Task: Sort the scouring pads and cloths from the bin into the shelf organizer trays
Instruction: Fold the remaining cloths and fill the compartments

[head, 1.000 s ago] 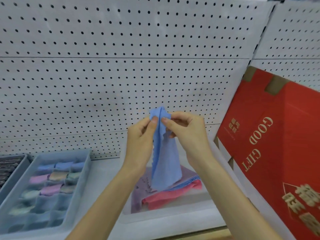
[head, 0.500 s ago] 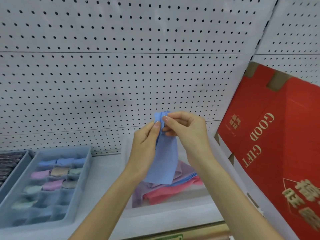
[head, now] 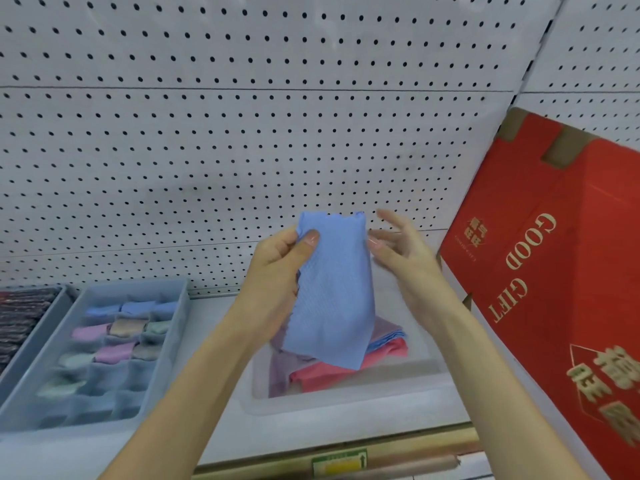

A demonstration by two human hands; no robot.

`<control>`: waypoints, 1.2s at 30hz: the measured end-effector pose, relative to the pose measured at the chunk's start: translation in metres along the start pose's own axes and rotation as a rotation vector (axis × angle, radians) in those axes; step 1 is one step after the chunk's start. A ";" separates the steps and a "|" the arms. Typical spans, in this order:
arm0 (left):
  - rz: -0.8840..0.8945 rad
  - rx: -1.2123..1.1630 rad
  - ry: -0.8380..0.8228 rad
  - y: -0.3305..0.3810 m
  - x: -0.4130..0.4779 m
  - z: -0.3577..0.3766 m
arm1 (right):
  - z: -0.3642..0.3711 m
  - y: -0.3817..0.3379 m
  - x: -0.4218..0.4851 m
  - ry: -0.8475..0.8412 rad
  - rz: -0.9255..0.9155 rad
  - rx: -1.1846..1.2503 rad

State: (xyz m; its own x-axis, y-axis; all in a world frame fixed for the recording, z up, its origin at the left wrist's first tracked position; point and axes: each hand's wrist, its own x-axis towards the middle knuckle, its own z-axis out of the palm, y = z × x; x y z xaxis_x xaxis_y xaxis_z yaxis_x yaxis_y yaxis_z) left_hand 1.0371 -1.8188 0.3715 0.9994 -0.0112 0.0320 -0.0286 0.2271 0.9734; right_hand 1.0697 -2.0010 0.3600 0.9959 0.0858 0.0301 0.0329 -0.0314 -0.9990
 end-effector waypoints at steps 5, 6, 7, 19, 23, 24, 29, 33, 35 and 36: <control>-0.012 0.005 -0.071 0.015 0.006 -0.006 | 0.008 0.027 0.006 -0.332 0.310 0.541; 0.003 0.029 -0.056 0.017 0.006 -0.008 | 0.008 0.027 0.008 -0.277 0.293 0.566; 0.029 0.068 -0.034 0.018 0.008 -0.011 | 0.007 0.024 0.009 -0.204 0.256 0.561; 0.061 0.127 -0.020 0.018 0.019 -0.017 | -0.002 -0.021 0.005 -0.116 0.038 0.257; 0.132 0.225 0.039 0.009 0.026 -0.009 | 0.008 -0.016 0.010 0.241 -0.153 -0.006; 0.157 0.244 0.074 0.005 0.027 -0.006 | 0.010 -0.012 0.012 0.334 -0.209 -0.129; 0.270 0.341 0.223 -0.016 0.034 0.016 | 0.031 -0.003 0.011 0.549 -0.342 -0.333; 0.299 0.341 0.313 -0.022 0.038 0.022 | 0.037 -0.008 0.015 0.588 -0.341 -0.281; 0.290 0.314 0.320 -0.022 0.041 0.019 | 0.038 -0.007 0.017 0.594 -0.406 -0.338; 0.283 0.309 0.321 -0.022 0.042 0.018 | 0.040 -0.007 0.017 0.577 -0.437 -0.387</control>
State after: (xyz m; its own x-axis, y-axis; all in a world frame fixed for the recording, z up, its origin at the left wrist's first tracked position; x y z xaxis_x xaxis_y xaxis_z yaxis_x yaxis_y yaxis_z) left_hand 1.0795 -1.8418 0.3557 0.9056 0.3188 0.2796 -0.2541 -0.1199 0.9597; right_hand 1.0830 -1.9597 0.3659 0.7699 -0.3530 0.5316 0.3493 -0.4642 -0.8140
